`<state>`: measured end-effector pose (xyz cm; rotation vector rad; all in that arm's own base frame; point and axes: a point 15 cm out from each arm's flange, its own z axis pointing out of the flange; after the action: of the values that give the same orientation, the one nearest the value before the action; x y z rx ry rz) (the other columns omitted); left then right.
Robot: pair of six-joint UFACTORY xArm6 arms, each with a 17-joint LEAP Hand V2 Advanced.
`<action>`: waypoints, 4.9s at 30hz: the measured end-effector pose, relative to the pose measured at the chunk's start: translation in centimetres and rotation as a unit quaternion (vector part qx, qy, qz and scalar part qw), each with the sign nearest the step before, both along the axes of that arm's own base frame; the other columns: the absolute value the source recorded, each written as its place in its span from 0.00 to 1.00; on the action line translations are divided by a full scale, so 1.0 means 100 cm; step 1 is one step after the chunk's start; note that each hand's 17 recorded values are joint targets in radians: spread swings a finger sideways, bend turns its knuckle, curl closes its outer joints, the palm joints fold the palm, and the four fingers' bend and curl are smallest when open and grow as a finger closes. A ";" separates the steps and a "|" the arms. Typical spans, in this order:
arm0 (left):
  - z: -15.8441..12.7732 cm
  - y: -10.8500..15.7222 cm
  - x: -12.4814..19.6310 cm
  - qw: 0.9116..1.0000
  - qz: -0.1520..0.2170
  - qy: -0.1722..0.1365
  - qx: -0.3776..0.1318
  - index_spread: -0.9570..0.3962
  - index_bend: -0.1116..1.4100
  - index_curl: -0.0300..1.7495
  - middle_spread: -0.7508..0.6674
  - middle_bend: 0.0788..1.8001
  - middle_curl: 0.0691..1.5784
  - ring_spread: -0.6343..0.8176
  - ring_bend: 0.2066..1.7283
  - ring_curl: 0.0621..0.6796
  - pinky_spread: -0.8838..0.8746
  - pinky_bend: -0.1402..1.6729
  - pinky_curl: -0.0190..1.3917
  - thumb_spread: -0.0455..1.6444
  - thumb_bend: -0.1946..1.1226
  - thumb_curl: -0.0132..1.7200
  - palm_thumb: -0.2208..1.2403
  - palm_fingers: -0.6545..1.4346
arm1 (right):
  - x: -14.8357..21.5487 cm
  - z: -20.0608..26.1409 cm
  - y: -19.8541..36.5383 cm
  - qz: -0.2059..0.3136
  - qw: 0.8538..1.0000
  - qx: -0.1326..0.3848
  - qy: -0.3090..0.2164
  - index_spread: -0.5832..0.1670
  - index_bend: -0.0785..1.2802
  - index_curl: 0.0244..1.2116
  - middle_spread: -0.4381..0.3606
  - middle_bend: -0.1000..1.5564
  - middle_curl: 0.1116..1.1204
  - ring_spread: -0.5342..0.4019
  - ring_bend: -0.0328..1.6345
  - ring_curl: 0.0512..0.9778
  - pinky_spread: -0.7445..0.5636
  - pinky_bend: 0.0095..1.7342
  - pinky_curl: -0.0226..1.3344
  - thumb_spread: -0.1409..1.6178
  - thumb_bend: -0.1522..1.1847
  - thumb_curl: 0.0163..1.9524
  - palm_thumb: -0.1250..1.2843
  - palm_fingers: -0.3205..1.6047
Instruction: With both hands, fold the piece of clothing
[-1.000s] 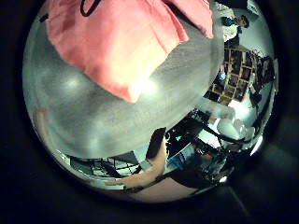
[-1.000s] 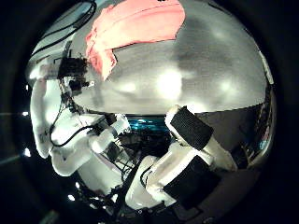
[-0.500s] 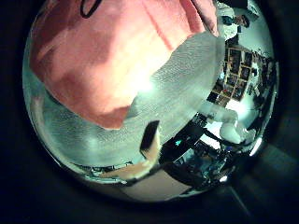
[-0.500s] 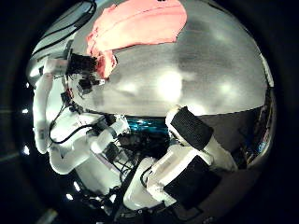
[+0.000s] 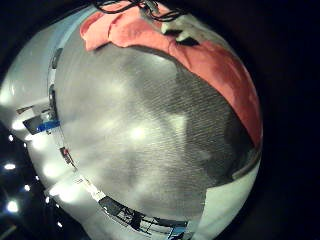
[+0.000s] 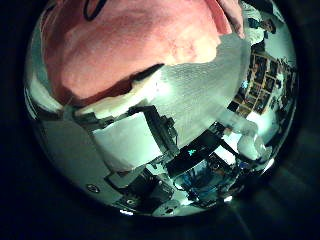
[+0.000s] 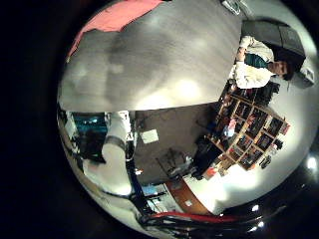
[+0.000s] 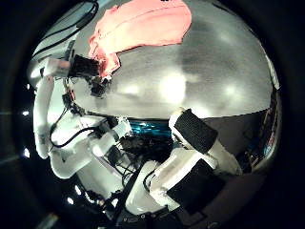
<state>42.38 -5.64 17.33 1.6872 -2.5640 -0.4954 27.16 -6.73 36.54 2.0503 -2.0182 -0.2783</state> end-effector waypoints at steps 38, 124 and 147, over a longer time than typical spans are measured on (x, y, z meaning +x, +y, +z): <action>0.131 -0.012 -0.059 0.999 0.013 0.022 -0.031 0.14 0.31 0.72 0.13 0.52 0.62 0.14 0.79 0.74 0.16 0.76 0.42 0.64 0.14 0.39 0.78 0.83 | 0.110 -0.138 0.043 0.060 0.998 -0.010 -0.023 0.43 0.17 0.19 0.51 0.19 0.26 0.54 0.34 0.25 0.72 0.25 0.23 0.72 0.09 0.18 0.46 0.27; 0.071 0.025 0.147 0.984 0.123 -0.067 -0.108 0.25 0.19 0.91 0.08 0.47 0.68 0.13 0.76 0.74 0.17 0.74 0.42 0.63 0.11 0.38 0.70 0.81 | 0.311 -0.129 0.090 0.091 0.986 -0.056 -0.128 0.33 0.77 0.79 0.32 0.81 0.77 0.29 0.82 0.84 0.36 0.68 0.73 0.81 0.10 0.32 0.69 0.63; 0.158 0.030 0.179 0.960 0.136 -0.207 -0.134 0.47 0.19 0.62 0.40 0.19 0.49 0.38 0.47 0.51 0.52 0.37 0.33 0.71 0.13 0.22 0.47 0.37 | 0.367 -0.039 0.004 0.003 0.952 -0.039 -0.304 0.25 0.20 0.40 0.27 0.41 0.47 0.28 0.74 0.58 0.22 0.67 0.57 0.88 0.10 0.20 0.53 0.30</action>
<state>60.32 -2.59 33.17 2.1678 -2.4262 0.2365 63.87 -6.28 32.64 2.2809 -2.2888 0.4929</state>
